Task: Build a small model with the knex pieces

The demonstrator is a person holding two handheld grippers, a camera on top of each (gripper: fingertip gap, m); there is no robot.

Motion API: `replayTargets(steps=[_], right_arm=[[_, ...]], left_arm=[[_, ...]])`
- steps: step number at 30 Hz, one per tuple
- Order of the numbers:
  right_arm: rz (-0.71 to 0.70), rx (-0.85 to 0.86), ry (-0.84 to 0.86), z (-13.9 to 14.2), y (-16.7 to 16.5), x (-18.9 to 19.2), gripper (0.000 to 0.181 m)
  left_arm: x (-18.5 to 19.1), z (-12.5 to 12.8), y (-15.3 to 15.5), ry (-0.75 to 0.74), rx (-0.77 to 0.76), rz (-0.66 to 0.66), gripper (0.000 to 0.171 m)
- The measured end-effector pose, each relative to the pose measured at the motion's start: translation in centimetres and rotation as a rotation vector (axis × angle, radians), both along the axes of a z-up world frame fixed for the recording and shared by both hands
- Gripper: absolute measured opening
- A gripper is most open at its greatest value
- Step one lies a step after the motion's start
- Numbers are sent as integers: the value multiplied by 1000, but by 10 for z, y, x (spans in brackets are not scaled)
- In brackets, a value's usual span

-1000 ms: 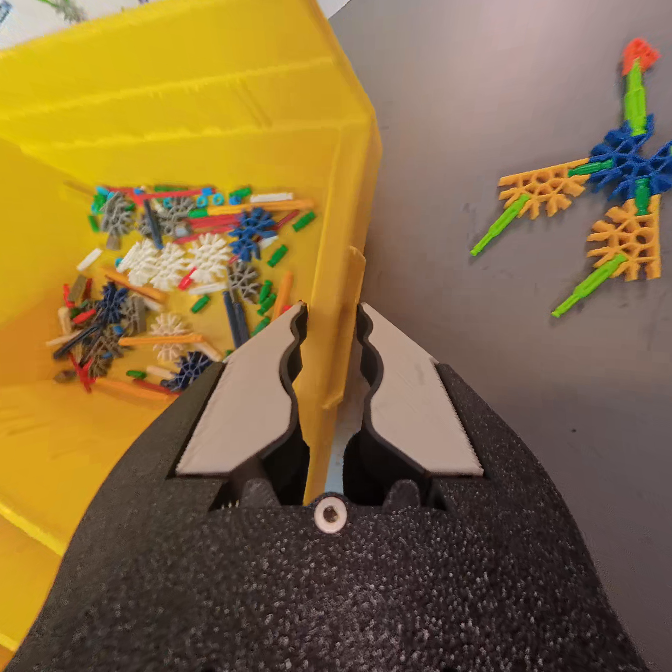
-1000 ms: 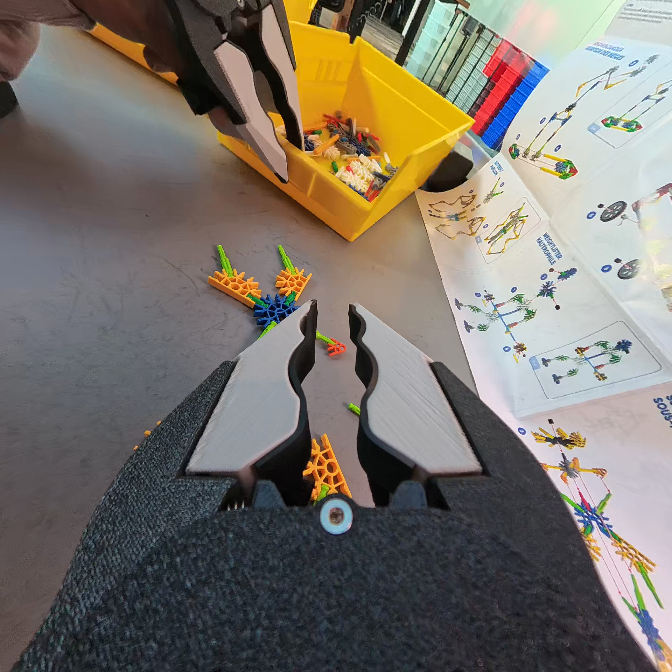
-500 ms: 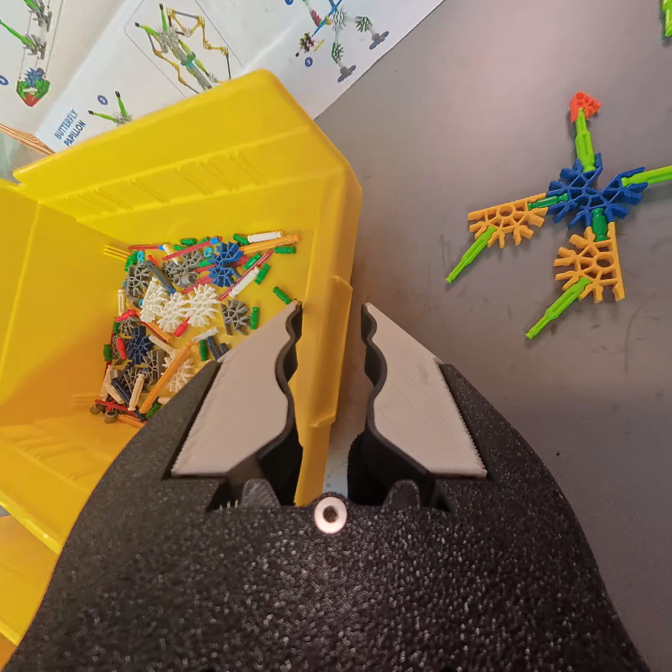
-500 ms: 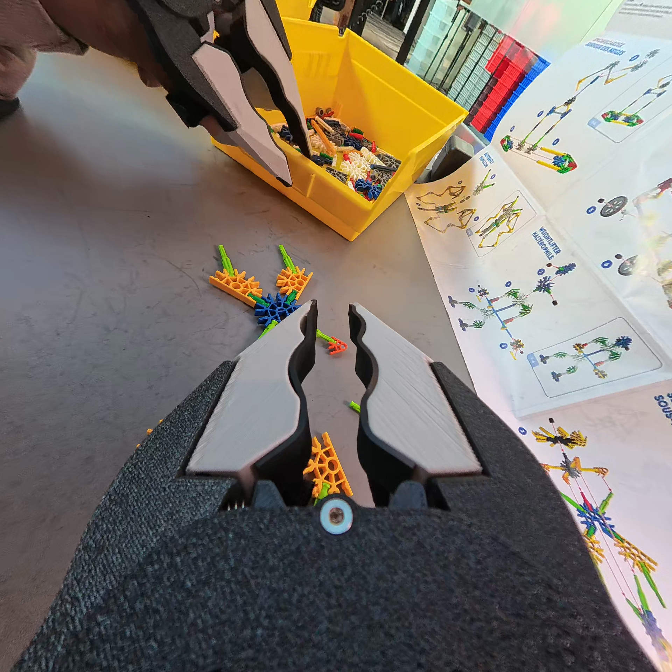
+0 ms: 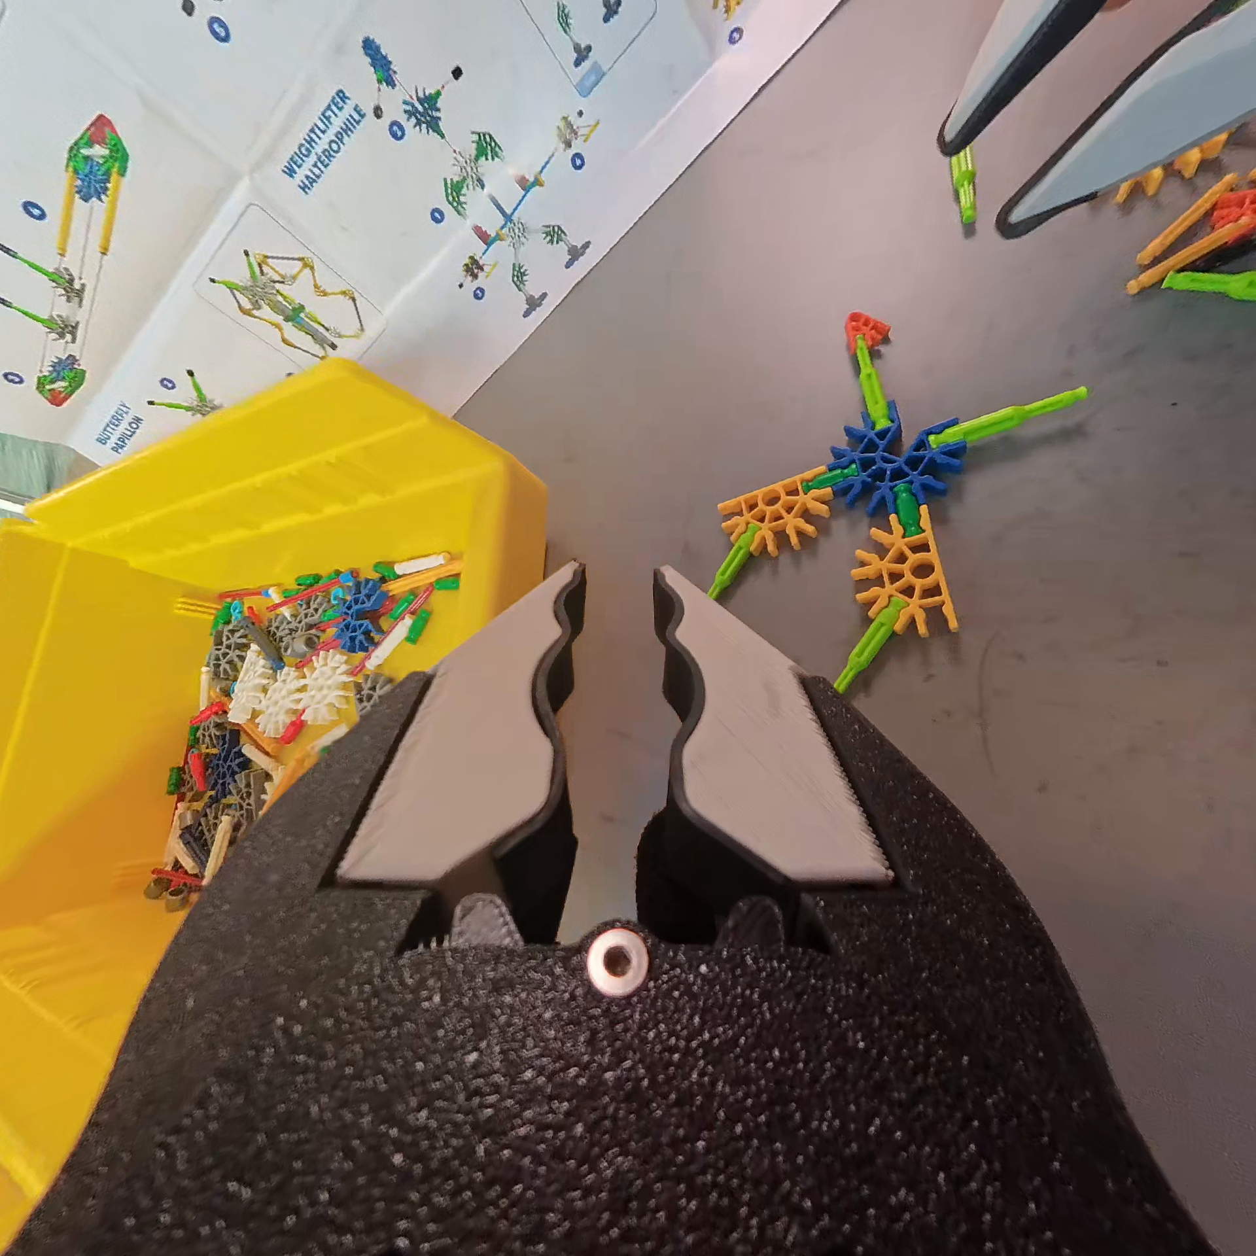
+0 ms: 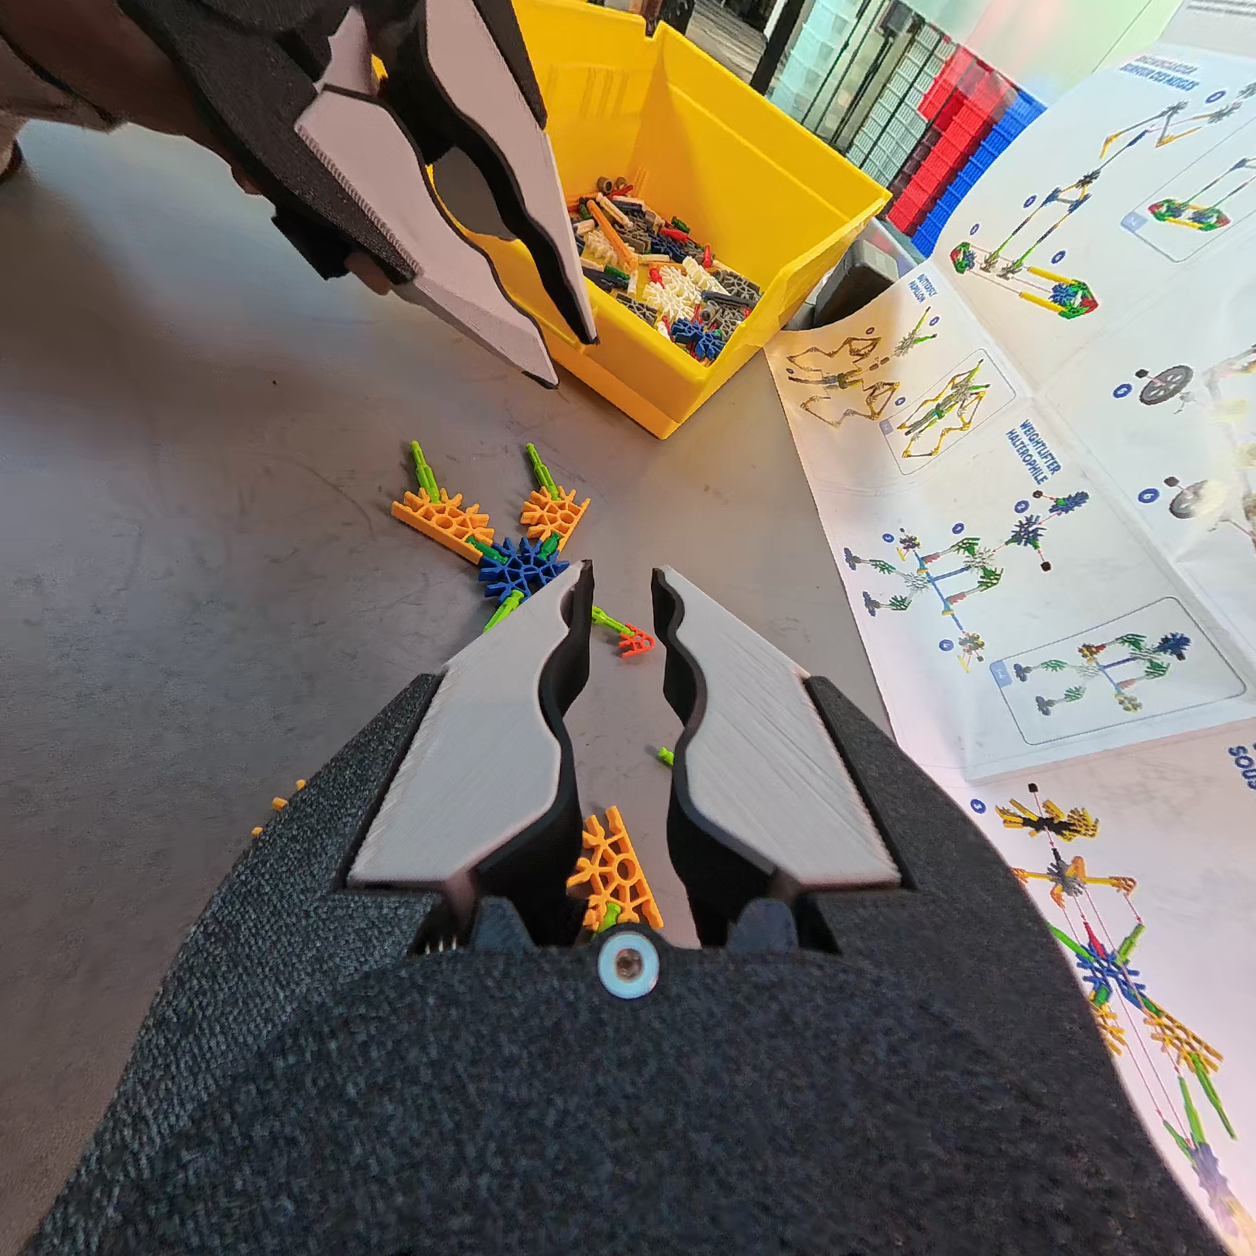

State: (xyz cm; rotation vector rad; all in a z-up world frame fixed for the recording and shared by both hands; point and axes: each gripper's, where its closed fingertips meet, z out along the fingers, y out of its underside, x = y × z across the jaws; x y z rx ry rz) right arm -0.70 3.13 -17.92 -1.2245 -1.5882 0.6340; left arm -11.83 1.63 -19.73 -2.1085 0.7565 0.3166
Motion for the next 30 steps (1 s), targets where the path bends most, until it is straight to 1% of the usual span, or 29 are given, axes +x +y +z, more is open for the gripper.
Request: replayTargets(steps=[3,4,5,6,8,11,13,16,19,21,23,25,27,30], right_arm=[[3,2,2,1,-1,0,15],[2,0,3,1,0,1,15],[2,-3,5,1,0,1,15],[2,-4,5,1,0,1,15],[2,-8,9,2,1,2,15],[1,-16,13,3,1,2,15],[1,-20,14,3,2,2,15],[3,-31,19,4,2,2,15],[1,-71,46,10,5,5,15],[-12,-129,56,12,10,9,18],[-31,-202,60,14,17,13,20],[-56,-251,73,16,23,16,20],[-66,-281,78,16,27,18,20],[-71,-289,71,15,28,18,20]], left_arm=[[-17,-14,-1,-30,-81,65,14],[-26,-15,0,-24,-84,98,13],[-36,-15,1,-9,-79,127,9],[-42,-15,2,-9,-75,143,0],[-48,-13,3,-31,-67,163,0],[-56,-13,6,-18,-49,170,0],[-51,-13,7,-57,-38,137,0],[-15,-12,5,-192,-39,-28,11],[20,-15,-3,-414,-124,-130,18],[28,-18,-6,-485,-176,-156,18],[29,-26,-9,-479,-222,-154,18],[21,-29,-6,-422,-204,-127,18],[17,-32,-4,-392,-197,-111,18],[17,-40,-2,-403,-217,-112,18]])
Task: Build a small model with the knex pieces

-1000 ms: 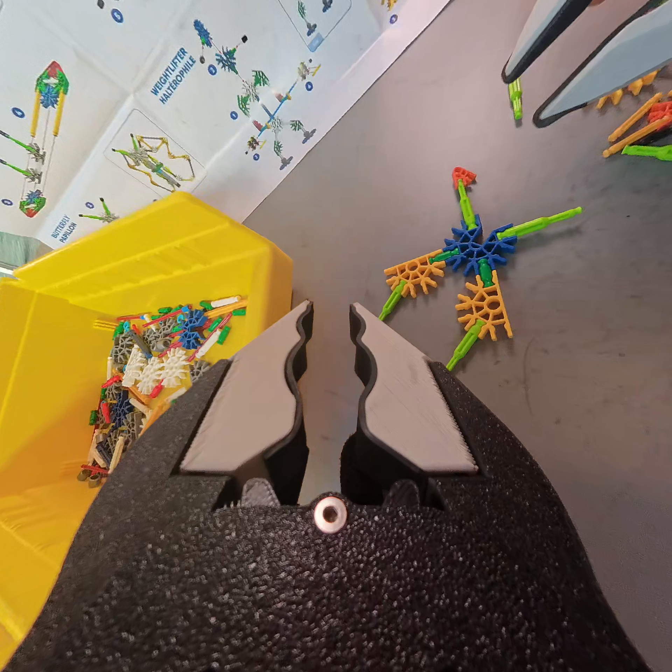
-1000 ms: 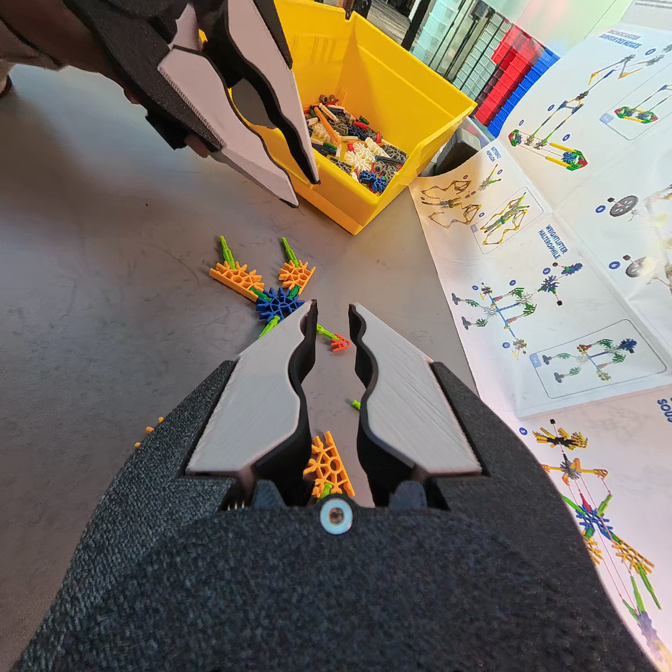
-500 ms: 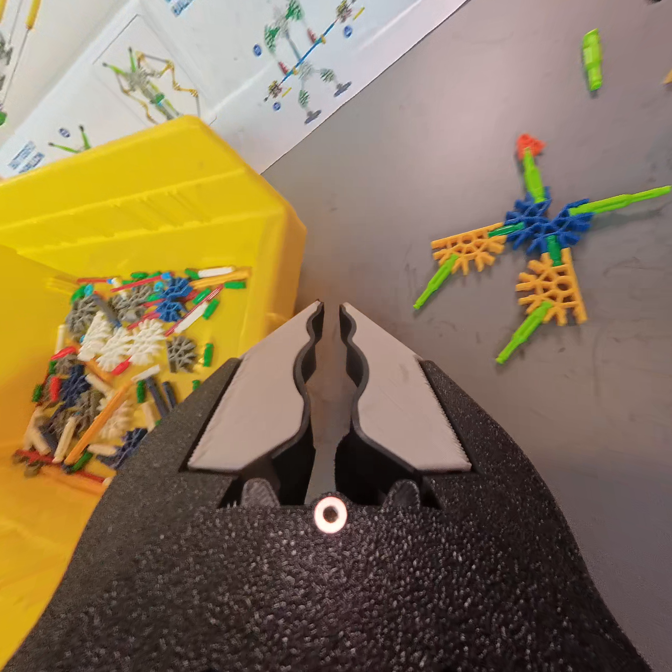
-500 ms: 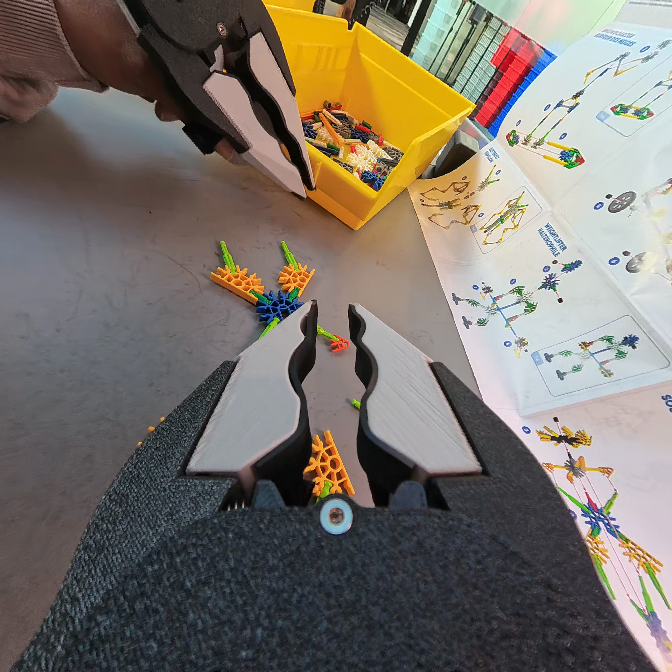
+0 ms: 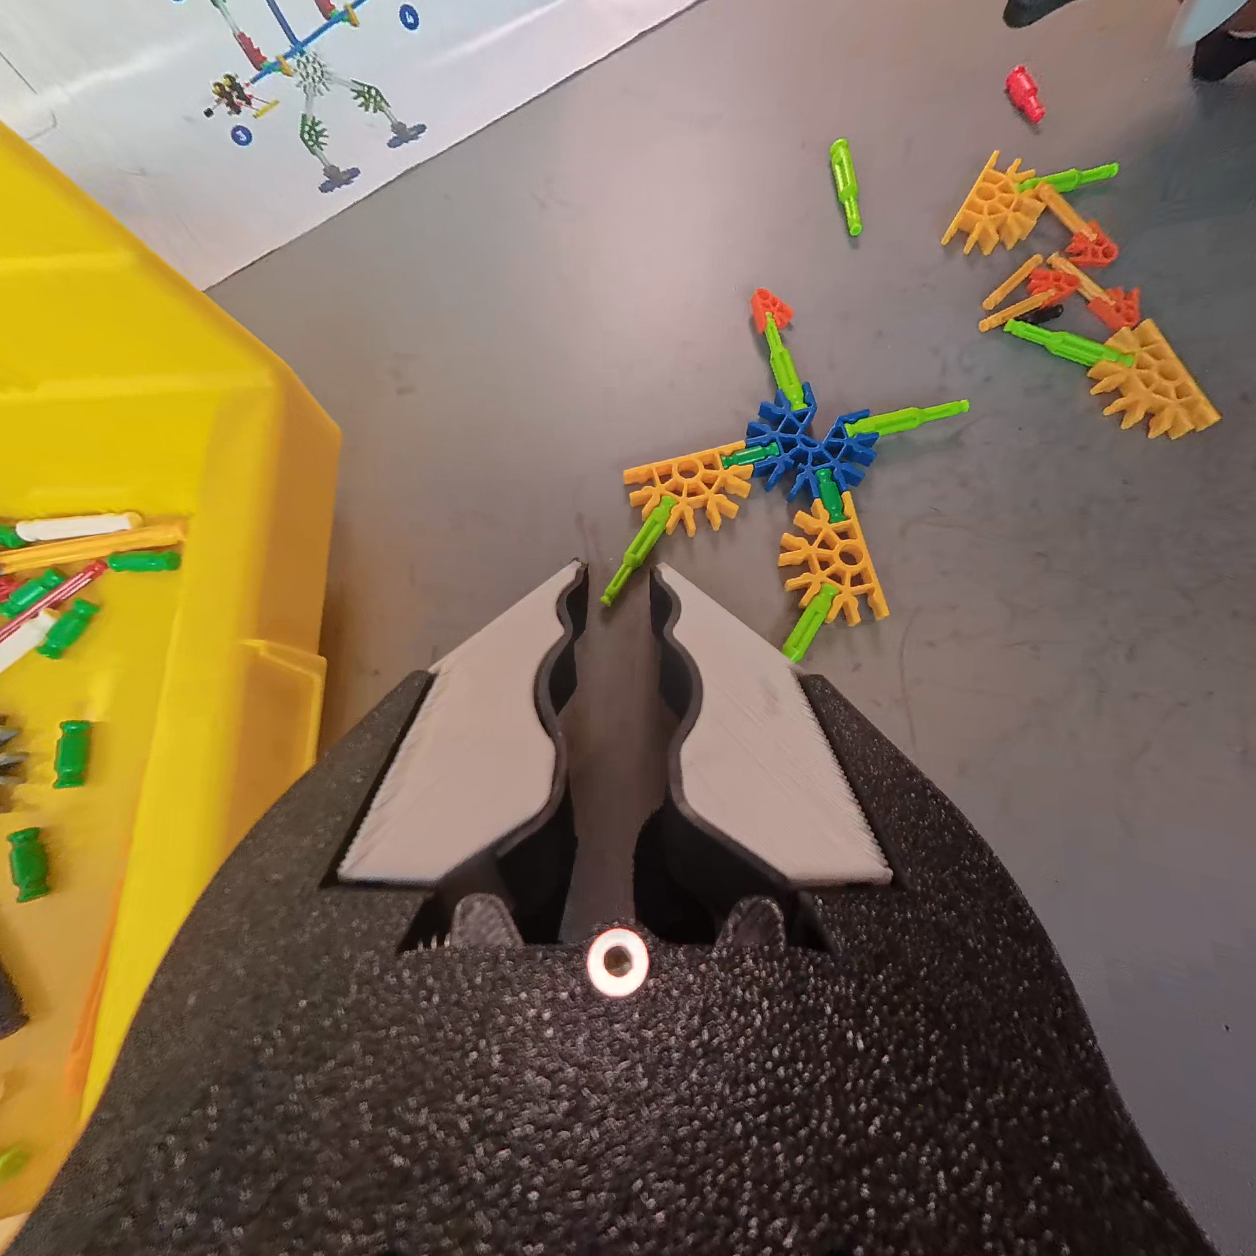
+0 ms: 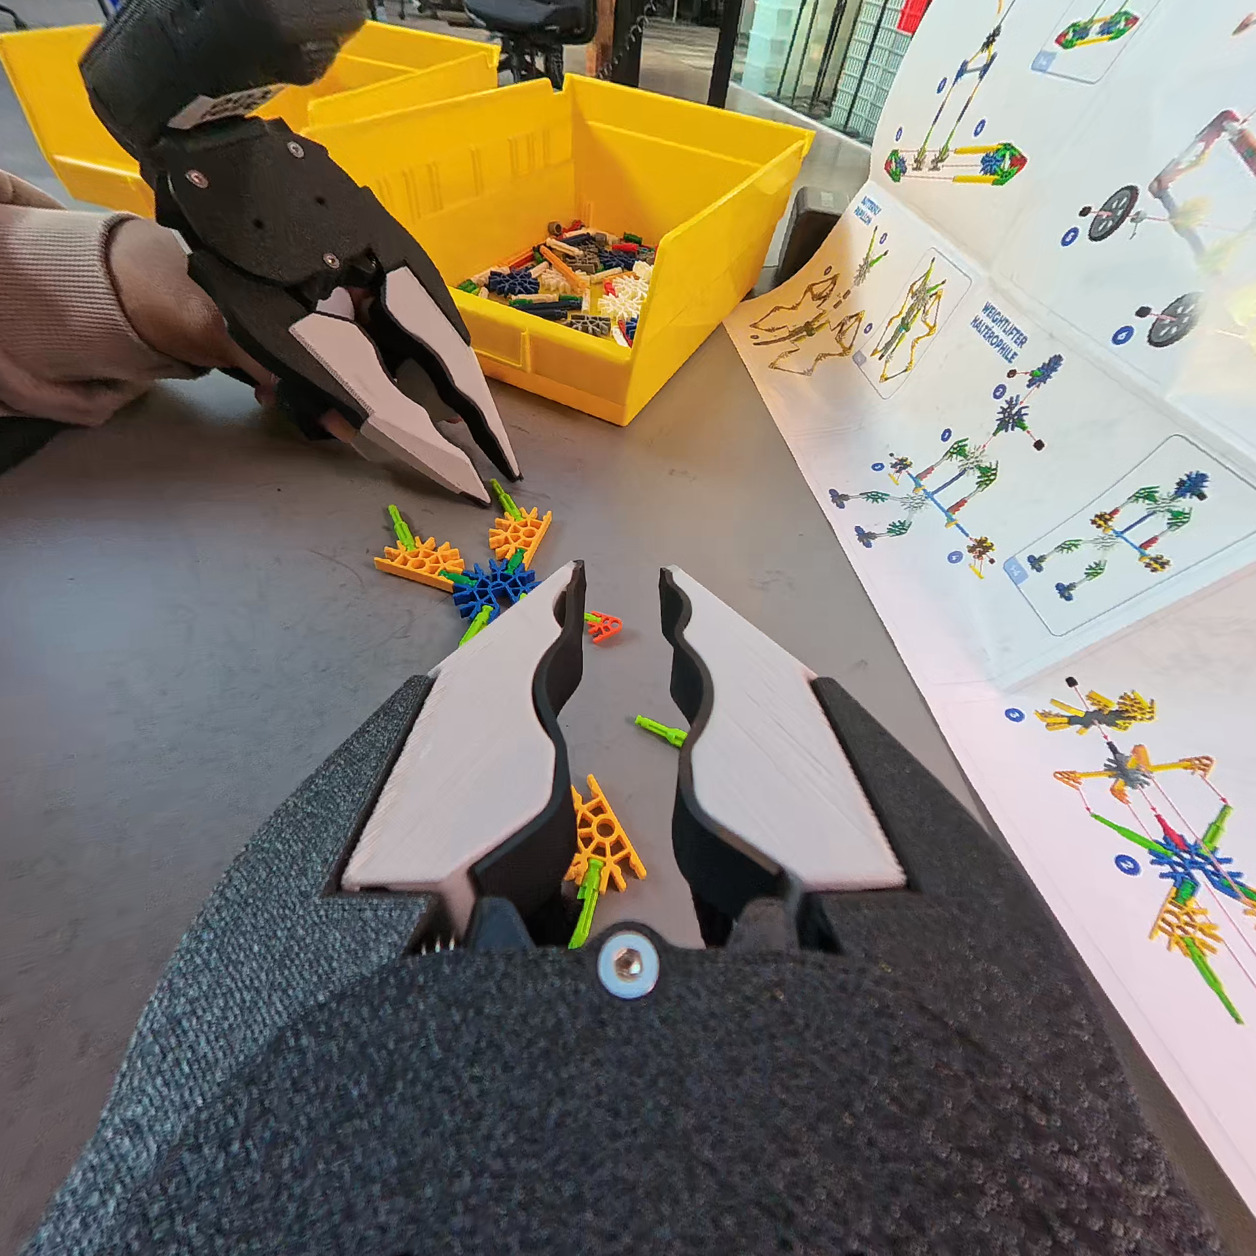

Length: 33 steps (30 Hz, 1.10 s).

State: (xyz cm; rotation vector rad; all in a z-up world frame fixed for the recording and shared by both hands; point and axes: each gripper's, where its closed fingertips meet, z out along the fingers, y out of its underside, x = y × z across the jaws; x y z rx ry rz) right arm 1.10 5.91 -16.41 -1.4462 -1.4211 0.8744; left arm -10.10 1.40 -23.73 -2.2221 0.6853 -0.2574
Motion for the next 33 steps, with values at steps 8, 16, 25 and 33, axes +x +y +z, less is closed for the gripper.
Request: replayTargets(steps=[8,16,25,33], right_arm=[[-95,78,-229,-14,33,37,20],[30,1,-376,-58,42,32,34],[158,-25,-480,-73,19,24,2],[301,271,-142,0,-58,-17,3]], left_arm=[[6,-1,-5,-17,-27,-35,4],[7,-1,-5,-29,-18,-57,4],[13,43,-6,-206,102,-80,8],[81,89,-30,-744,8,-258,22]])
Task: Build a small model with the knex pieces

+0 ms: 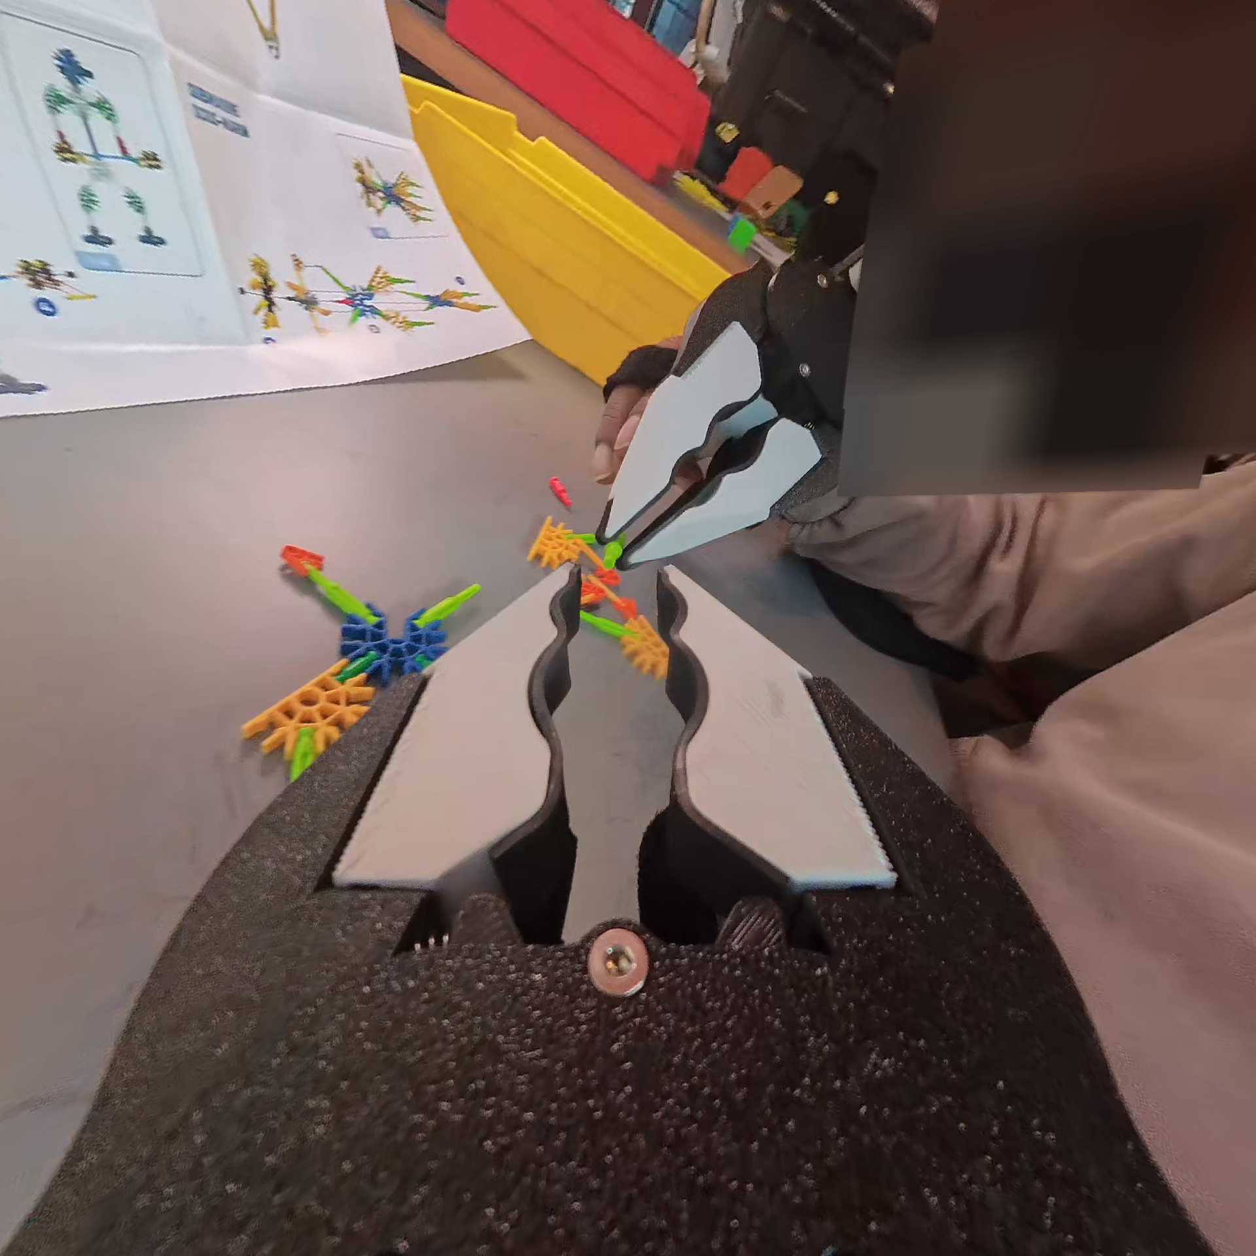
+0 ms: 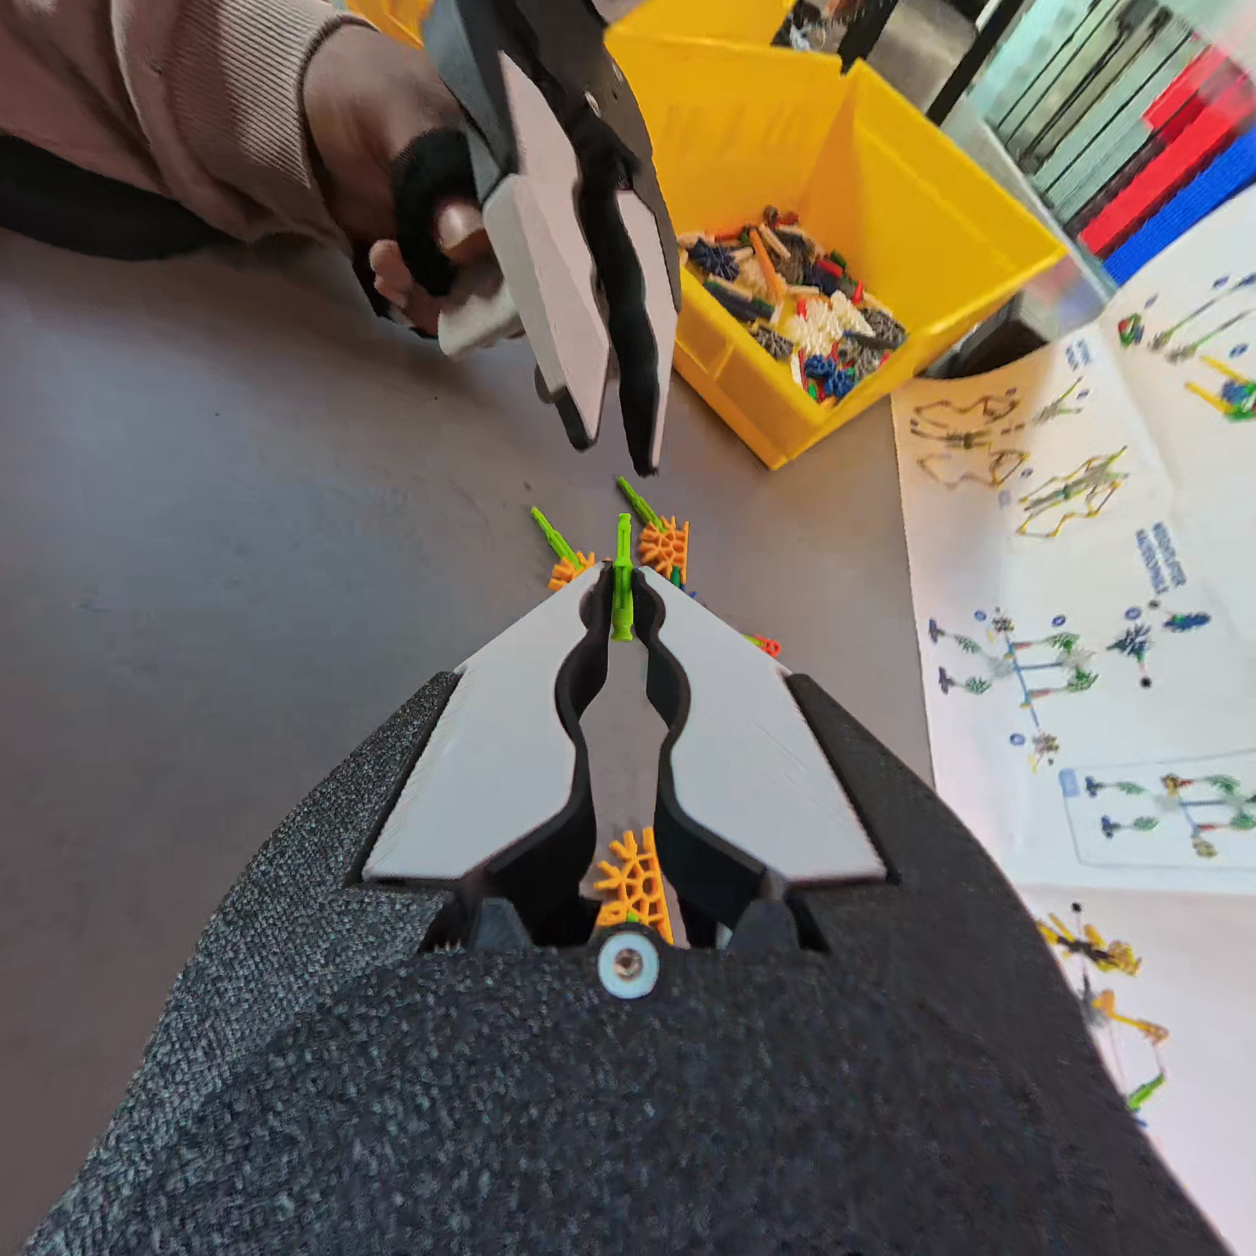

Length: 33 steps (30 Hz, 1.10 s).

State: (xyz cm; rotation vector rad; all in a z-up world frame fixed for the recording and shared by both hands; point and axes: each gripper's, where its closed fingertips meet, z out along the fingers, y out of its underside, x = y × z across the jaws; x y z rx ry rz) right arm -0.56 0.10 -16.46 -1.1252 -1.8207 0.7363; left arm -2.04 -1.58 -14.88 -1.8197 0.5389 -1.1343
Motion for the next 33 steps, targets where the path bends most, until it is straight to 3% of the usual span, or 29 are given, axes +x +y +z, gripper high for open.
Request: replayTargets(steps=[3,5,11,13,16,19,22,25,28,33], right_arm=[[26,66,36,12,-16,-10,3],[51,86,38,14,-25,-11,3],[23,126,68,23,-23,-11,4],[-61,164,54,31,-1,-2,14],[-222,24,-42,38,43,33,30],[-321,-125,-276,5,68,79,33],[-346,-209,-481,-46,64,113,32],[-309,-223,-490,-73,49,113,23],[-306,-227,-472,-73,47,110,14],[-261,-216,-432,-73,42,103,1]], left_arm=[[9,2,-10,-37,-30,-78,21],[8,2,-11,-32,-29,-78,4],[4,11,-10,42,52,-33,3],[-16,18,1,133,141,89,2],[-92,25,29,432,286,460,3],[-164,28,37,665,300,752,3],[-195,21,38,722,238,861,4],[-199,16,39,733,224,874,17],[-185,17,40,708,252,830,22],[-115,11,37,571,282,575,22]])
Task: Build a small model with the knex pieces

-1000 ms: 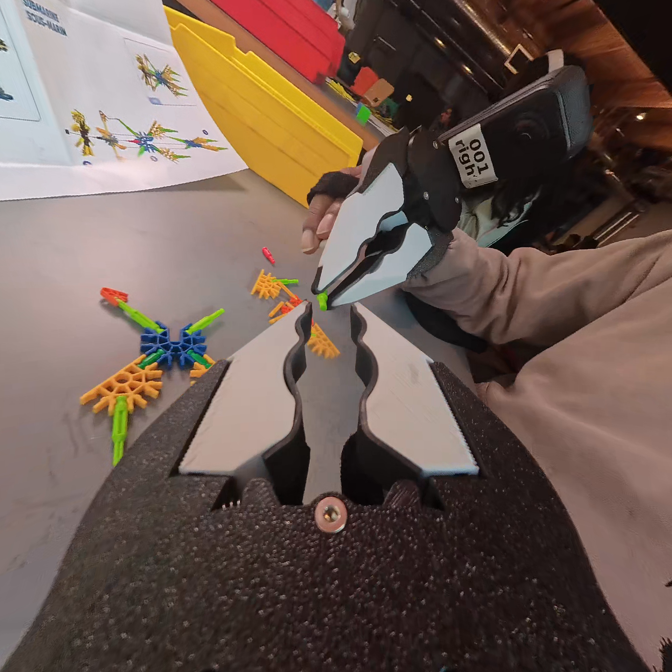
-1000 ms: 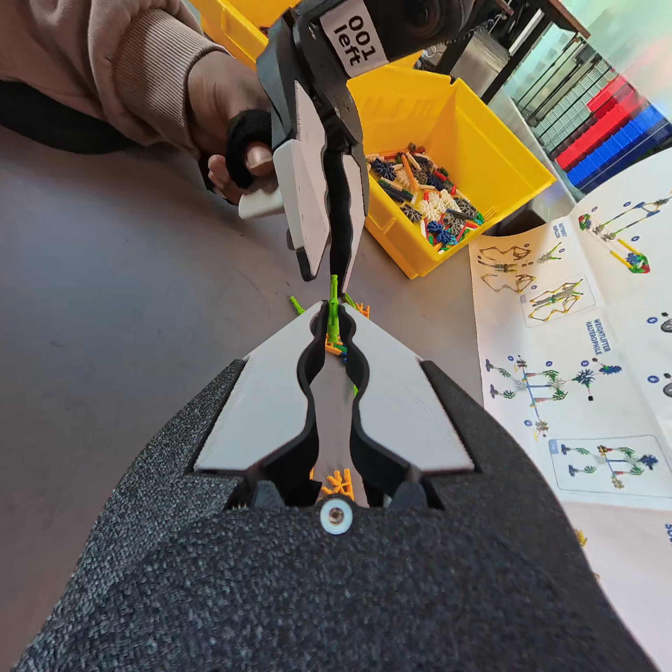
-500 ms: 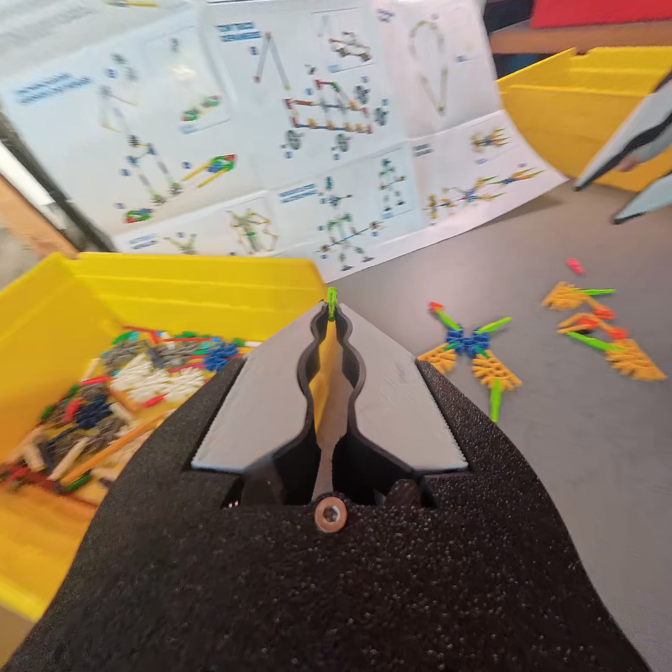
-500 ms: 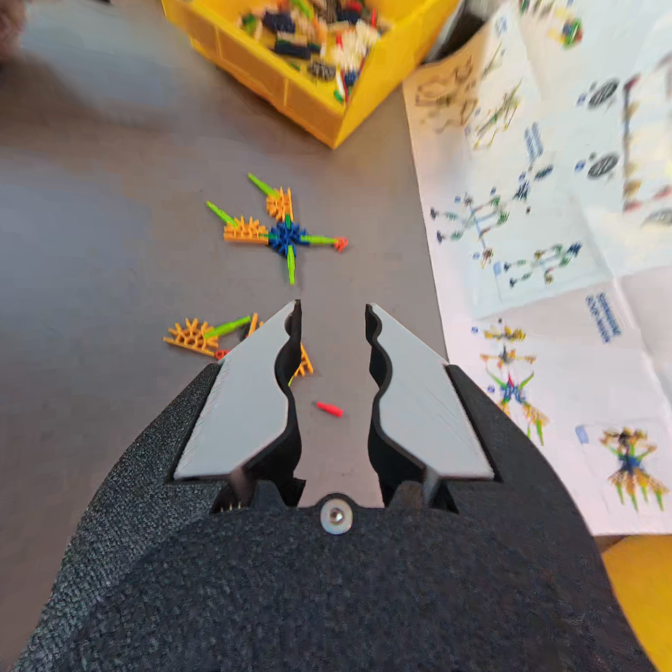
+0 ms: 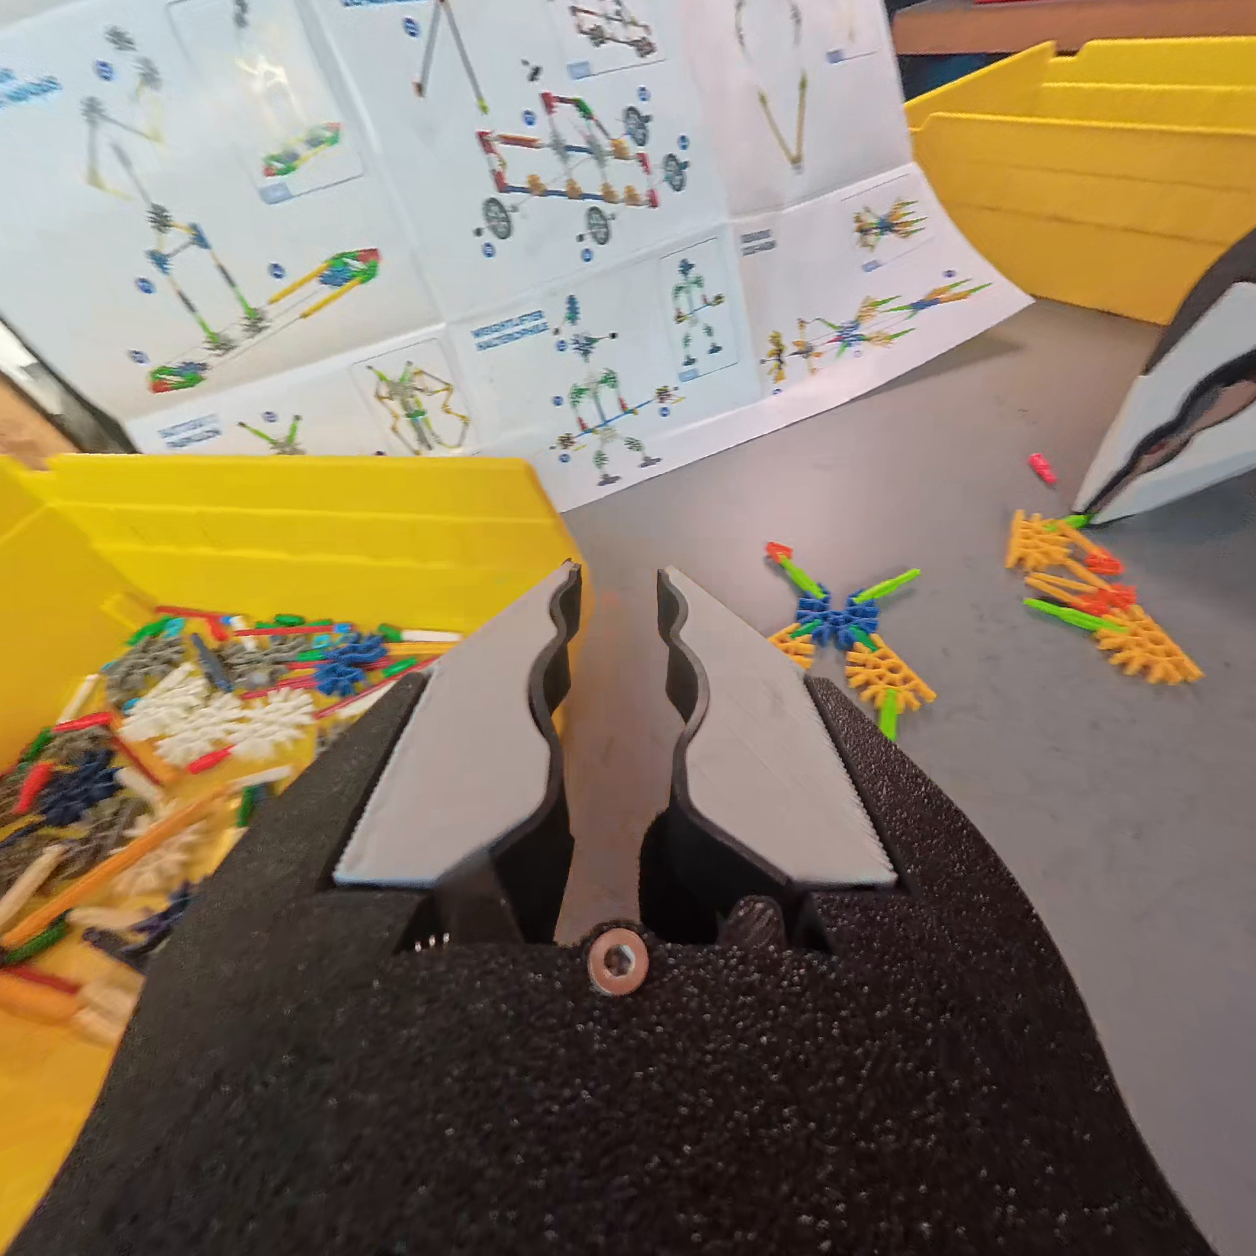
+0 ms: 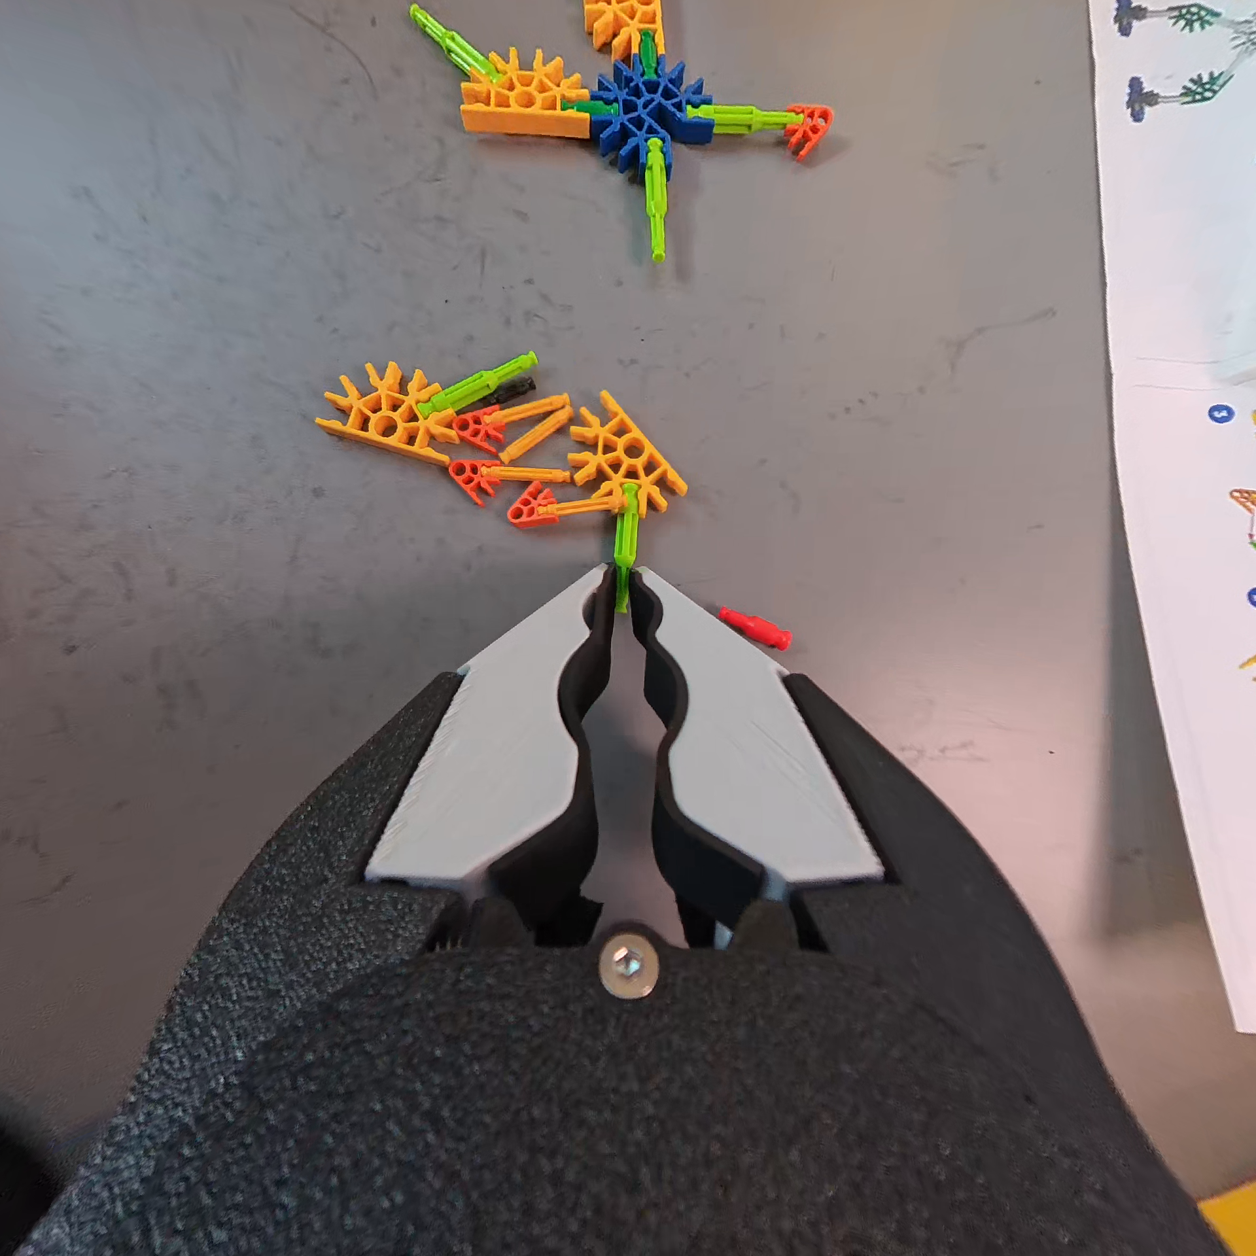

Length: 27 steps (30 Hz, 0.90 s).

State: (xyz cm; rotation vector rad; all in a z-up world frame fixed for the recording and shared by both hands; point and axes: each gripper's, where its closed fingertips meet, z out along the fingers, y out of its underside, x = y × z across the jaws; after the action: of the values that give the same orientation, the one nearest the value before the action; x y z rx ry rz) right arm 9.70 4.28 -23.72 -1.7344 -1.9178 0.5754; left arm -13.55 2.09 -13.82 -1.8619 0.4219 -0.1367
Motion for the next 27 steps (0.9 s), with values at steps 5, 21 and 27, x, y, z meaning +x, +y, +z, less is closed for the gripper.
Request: replayTargets(steps=[5,21,27], right_arm=[[51,128,164,27,-3,-20,1],[316,544,416,69,-70,-80,1],[266,321,563,89,-76,-79,1]], left_arm=[[92,-23,-29,-471,-324,-424,27],[136,-20,-64,-652,-481,-712,7],[138,-14,-69,-621,-442,-752,9]])
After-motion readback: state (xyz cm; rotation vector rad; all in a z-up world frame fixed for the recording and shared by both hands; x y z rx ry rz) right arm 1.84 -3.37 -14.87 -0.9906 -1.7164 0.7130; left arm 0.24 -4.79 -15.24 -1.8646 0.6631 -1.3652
